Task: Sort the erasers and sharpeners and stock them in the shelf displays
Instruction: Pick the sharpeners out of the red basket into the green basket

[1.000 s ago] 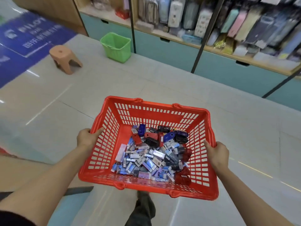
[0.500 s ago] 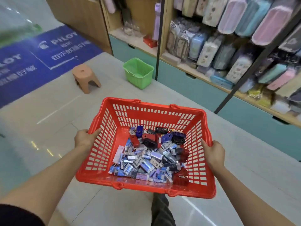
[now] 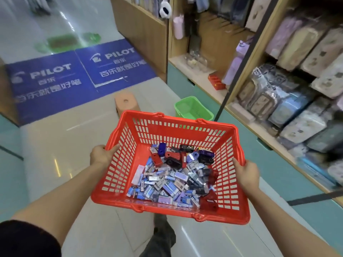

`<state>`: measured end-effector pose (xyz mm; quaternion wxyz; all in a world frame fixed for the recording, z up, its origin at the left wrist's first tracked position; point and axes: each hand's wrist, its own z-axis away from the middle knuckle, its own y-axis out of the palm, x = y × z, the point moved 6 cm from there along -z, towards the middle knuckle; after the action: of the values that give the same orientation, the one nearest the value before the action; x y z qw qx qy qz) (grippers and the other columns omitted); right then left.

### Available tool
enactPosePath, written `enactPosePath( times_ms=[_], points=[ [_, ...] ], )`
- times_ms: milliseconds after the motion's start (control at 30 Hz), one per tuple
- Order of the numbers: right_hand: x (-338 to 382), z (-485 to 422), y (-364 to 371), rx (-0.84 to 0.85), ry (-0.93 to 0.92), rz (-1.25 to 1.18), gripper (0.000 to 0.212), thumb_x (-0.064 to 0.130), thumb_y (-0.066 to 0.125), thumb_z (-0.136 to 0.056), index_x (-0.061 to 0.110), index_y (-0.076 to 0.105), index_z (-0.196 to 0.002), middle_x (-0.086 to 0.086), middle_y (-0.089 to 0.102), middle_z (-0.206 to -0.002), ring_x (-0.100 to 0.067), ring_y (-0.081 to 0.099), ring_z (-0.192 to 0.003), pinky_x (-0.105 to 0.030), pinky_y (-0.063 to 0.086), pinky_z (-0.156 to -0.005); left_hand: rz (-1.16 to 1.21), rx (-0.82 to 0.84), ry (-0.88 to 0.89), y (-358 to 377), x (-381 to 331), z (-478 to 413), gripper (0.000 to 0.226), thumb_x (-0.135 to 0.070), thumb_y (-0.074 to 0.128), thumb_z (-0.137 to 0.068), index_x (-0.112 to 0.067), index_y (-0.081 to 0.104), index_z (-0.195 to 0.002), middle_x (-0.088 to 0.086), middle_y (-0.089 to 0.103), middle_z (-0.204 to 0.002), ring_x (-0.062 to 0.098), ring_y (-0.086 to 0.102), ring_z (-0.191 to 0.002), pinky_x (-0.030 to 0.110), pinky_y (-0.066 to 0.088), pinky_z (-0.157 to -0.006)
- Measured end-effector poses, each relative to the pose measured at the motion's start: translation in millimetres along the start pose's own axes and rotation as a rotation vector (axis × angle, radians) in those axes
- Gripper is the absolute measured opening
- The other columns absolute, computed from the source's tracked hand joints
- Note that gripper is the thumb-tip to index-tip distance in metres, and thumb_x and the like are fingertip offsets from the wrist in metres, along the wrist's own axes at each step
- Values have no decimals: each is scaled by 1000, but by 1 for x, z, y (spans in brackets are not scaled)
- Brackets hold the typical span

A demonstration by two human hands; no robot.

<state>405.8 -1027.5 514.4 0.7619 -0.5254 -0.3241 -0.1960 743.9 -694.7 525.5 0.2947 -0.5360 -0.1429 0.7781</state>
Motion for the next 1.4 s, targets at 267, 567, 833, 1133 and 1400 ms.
enactPosePath(
  times_ms=[267, 567, 833, 1133, 1400],
  points=[
    [143, -184, 63, 8, -27, 15, 41, 43, 53, -93, 4, 61, -100, -10, 68, -86, -23, 64, -68, -32, 50, -68, 23, -45, -7, 30, -143, -175, 45, -43, 70, -81, -2, 63, -98, 14, 69, -88, 31, 66, -70, 40, 55, -78],
    [290, -404, 165, 77, -120, 25, 37, 46, 54, -91, 10, 59, -99, -12, 70, -85, -27, 68, -68, -46, 58, -71, 79, -104, -92, 81, -240, -355, 43, -41, 68, -84, -2, 60, -100, 13, 67, -87, 27, 64, -66, 38, 53, -74],
    [420, -537, 249, 139, -147, 81, 32, 40, 54, -93, 8, 57, -96, -10, 67, -84, -22, 65, -66, -37, 55, -67, 99, -138, -159, 91, -322, -504, 46, -43, 66, -85, -3, 58, -106, 12, 67, -88, 25, 65, -62, 39, 54, -71],
    [479, -661, 347, 70, 48, 38, 40, 39, 56, -92, 0, 61, -97, -17, 68, -81, -25, 60, -56, -27, 48, -58, -21, -53, -137, 137, -431, -721, 45, -41, 66, -85, -1, 60, -104, 10, 67, -81, 22, 63, -58, 33, 52, -60],
    [489, -753, 374, -45, 269, -14, 40, 38, 58, -91, -1, 61, -97, -18, 68, -84, -30, 63, -65, -31, 50, -61, -215, 56, -18, 222, -541, -854, 48, -44, 67, -83, 2, 63, -93, 15, 67, -78, 28, 64, -64, 37, 52, -61]
  ],
)
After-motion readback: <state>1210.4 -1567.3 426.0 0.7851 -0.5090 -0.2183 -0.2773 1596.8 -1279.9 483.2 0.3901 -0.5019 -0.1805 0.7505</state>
